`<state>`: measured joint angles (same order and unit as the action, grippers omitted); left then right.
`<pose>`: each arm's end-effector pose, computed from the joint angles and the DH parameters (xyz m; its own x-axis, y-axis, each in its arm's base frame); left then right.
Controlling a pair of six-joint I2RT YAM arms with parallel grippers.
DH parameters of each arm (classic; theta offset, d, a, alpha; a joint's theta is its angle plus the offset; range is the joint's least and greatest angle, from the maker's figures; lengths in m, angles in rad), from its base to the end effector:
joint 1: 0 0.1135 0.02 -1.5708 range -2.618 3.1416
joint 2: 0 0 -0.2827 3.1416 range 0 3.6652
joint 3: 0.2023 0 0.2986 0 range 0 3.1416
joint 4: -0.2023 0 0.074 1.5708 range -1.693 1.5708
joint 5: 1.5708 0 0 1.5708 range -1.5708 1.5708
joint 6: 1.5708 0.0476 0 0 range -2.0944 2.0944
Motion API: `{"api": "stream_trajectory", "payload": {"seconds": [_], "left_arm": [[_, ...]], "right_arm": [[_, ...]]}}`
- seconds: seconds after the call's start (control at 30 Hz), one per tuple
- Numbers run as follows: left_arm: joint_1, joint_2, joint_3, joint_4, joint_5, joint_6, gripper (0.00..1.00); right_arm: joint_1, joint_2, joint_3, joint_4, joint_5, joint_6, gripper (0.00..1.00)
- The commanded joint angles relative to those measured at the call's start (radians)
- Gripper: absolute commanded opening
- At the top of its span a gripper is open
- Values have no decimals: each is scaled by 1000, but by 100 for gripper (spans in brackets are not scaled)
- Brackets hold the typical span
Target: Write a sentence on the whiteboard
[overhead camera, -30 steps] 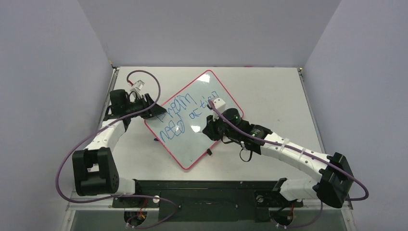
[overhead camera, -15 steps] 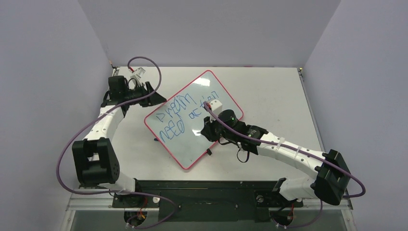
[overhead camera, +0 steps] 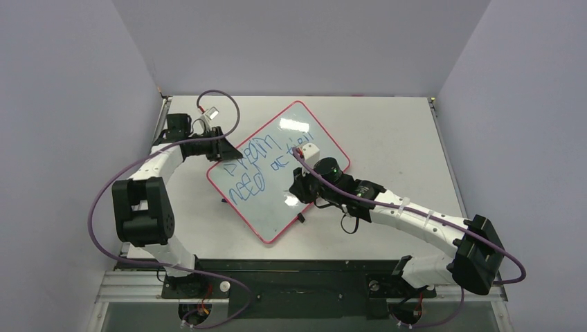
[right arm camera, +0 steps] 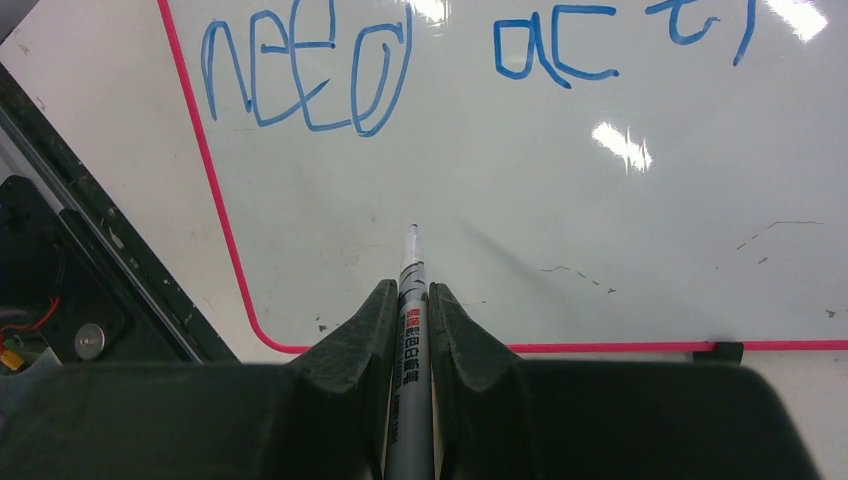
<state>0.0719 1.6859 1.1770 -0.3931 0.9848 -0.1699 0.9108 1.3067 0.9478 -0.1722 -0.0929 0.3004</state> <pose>0.4012 -0.0109 0.2255 -0.8517 -0.1551 -0.5006 0.3364 0.5707 -0.7491 0.2085 0.2759 0.2783 -0.5439 -0.2202 -0.8097 -0.7063 0.6412 0.3000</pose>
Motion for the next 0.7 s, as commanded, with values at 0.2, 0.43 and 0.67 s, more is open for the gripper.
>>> {"api": "stream_trajectory", "payload": {"seconds": [0.2, 0.43, 0.67], "left_arm": [[-25, -10, 18, 12, 91, 31, 4], [-41, -67, -4, 33, 71, 40, 0], [-48, -102, -15, 37, 44, 43, 0]], "right_arm": [[8, 4, 15, 66, -12, -15, 0], [61, 35, 0, 135, 106, -32, 0], [125, 109, 30, 151, 233, -55, 0]]}}
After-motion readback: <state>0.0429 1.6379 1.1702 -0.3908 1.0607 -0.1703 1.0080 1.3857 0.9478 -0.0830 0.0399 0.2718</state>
